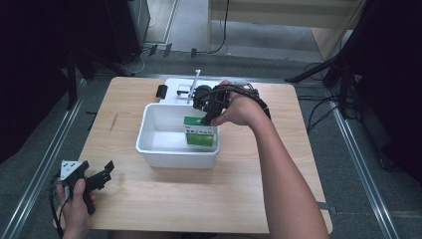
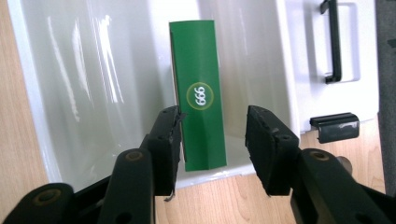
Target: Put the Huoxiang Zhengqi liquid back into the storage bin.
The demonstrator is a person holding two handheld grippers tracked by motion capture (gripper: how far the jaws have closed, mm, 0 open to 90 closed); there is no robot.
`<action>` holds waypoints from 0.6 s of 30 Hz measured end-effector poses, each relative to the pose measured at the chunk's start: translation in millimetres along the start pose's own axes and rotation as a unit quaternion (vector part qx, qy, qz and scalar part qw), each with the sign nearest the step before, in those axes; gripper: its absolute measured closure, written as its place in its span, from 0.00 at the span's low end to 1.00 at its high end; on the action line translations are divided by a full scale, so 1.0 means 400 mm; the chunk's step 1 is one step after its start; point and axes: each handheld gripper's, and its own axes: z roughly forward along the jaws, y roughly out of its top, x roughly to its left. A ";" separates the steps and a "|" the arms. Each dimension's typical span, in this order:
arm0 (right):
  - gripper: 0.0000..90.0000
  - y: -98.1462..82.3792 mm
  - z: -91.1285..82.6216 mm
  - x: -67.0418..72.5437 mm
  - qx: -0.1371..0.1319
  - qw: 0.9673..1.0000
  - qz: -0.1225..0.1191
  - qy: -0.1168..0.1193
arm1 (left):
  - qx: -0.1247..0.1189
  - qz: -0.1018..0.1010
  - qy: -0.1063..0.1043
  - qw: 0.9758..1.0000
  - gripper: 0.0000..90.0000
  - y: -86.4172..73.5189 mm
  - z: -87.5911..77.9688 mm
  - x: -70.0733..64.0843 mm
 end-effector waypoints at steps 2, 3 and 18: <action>0.59 -0.008 -0.011 -0.002 -0.016 1.000 0.013 0.001 | 0.000 0.000 0.000 1.000 0.10 0.000 0.000 0.000; 0.58 -0.011 -0.015 -0.003 -0.023 1.000 0.016 0.001 | 0.000 0.000 0.000 1.000 0.10 0.000 0.000 0.000; 0.54 -0.145 -0.069 -0.023 -0.156 0.980 0.126 -0.015 | 0.000 0.000 0.000 1.000 0.10 0.000 0.000 0.000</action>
